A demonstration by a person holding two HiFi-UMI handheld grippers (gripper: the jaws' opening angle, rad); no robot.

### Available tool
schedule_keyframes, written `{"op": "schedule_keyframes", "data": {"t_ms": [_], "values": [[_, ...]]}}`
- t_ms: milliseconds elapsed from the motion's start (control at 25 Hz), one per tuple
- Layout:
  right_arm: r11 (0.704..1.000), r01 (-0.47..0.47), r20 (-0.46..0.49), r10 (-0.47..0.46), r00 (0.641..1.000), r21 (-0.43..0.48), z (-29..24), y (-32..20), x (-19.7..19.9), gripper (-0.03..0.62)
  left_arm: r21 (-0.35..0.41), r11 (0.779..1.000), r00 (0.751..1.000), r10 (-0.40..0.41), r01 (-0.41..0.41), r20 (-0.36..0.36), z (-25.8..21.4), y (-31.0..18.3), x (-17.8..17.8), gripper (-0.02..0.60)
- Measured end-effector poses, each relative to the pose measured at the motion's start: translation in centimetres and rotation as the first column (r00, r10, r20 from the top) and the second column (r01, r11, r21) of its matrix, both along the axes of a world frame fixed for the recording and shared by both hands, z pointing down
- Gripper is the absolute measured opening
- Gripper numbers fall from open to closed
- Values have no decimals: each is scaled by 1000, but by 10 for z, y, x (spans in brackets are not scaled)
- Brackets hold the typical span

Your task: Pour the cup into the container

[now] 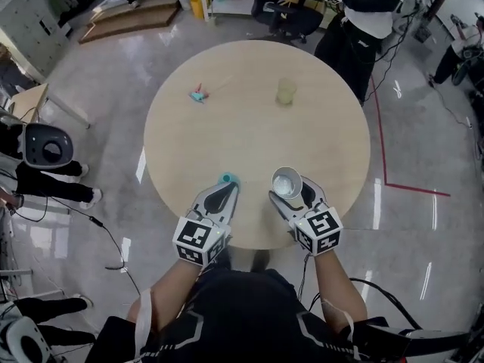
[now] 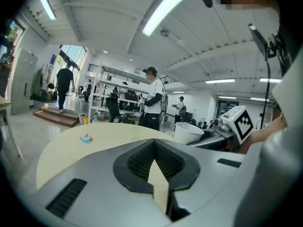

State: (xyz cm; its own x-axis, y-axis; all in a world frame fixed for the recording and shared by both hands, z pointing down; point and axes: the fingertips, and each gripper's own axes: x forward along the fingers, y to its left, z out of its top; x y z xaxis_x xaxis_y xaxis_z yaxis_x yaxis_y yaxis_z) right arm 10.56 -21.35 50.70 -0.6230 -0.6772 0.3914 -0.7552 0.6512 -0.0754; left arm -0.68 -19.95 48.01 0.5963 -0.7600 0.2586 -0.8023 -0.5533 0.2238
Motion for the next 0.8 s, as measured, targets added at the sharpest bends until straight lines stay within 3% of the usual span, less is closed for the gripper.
{"op": "schedule_keyframes", "data": {"t_ms": [200,440,800], "values": [[999,41,-1,-41,999,30,-26,-2,-15,302,60,993,995,-104,104,7,-23,-6,-39,-8],[995,96,-108,-94,990,18,-34,2,-38,302,70,981,983,-183,181,21,-32,0,-74,-8],[991,131,-283,-130,950,-18,-1,-11,-70,302,-4,983,983,-181,181,38,15,-6,-101,-8]]}}
